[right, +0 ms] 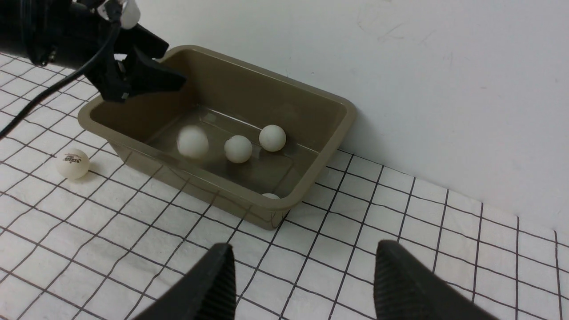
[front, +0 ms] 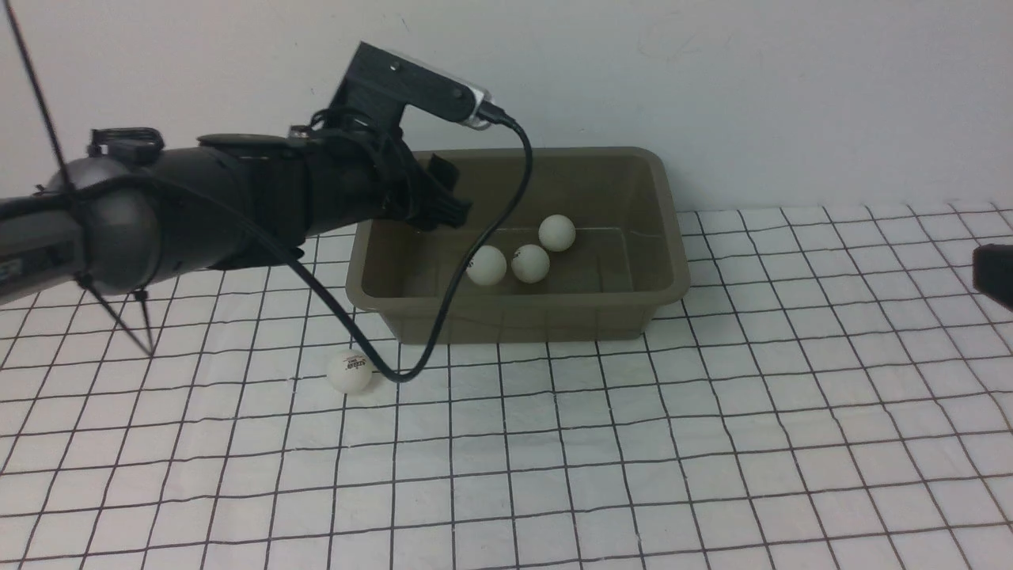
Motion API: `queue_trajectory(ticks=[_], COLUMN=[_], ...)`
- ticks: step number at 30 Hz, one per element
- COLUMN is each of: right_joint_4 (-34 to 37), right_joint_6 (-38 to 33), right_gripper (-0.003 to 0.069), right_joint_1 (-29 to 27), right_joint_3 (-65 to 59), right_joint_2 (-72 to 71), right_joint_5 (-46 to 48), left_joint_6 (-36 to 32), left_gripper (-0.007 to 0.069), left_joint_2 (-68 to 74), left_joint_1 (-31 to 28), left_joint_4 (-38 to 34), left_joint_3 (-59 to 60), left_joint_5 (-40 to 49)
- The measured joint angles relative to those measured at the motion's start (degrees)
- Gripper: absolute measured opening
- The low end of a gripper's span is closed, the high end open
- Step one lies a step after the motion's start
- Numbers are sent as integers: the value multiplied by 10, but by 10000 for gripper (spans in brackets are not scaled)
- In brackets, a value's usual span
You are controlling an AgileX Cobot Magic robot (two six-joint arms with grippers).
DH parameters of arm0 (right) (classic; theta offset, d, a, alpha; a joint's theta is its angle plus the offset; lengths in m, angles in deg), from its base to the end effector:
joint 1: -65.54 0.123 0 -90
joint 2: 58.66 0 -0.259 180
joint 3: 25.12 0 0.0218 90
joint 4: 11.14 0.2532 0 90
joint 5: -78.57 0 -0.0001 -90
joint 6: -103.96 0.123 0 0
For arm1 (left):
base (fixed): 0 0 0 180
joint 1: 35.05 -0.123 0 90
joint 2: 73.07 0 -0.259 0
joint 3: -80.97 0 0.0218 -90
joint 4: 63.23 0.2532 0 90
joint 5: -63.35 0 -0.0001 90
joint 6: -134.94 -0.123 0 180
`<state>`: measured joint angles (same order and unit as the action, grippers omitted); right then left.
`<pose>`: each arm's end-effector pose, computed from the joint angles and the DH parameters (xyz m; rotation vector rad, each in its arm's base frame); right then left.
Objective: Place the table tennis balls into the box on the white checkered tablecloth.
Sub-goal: 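Drop the ball into the bin, then reach for and grasp a ping pong ball on the table beside the basket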
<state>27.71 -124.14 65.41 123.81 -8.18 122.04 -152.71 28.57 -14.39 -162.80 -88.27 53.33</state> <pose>0.1805 0.0527 0.3294 -0.5762 1.9335 0.2609 0.3867 -0.1233 0.2509 0.3817 1.9475 0.0278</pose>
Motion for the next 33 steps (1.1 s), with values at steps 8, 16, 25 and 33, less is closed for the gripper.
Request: queue_trajectory(ticks=[8,16,25,33], right_joint_4=[1,1,1,1], right_joint_6=[-8,-10,-10,-10], right_gripper=[390,390,390,390], right_joint_1=[0,0,0,0], right_joint_3=[0,0,0,0], right_joint_2=[0,0,0,0], right_joint_5=[-2,-4,-4,-4], left_joint_6=[-6,-38,282,682], left_gripper=[319,310,310,310], left_joint_2=[-202,-256,-258,-255], left_joint_1=[0,0,0,-21], left_joint_4=[-2,0,240,622], left_joint_3=[146,259,278,278], left_joint_5=[-7,152,394,248])
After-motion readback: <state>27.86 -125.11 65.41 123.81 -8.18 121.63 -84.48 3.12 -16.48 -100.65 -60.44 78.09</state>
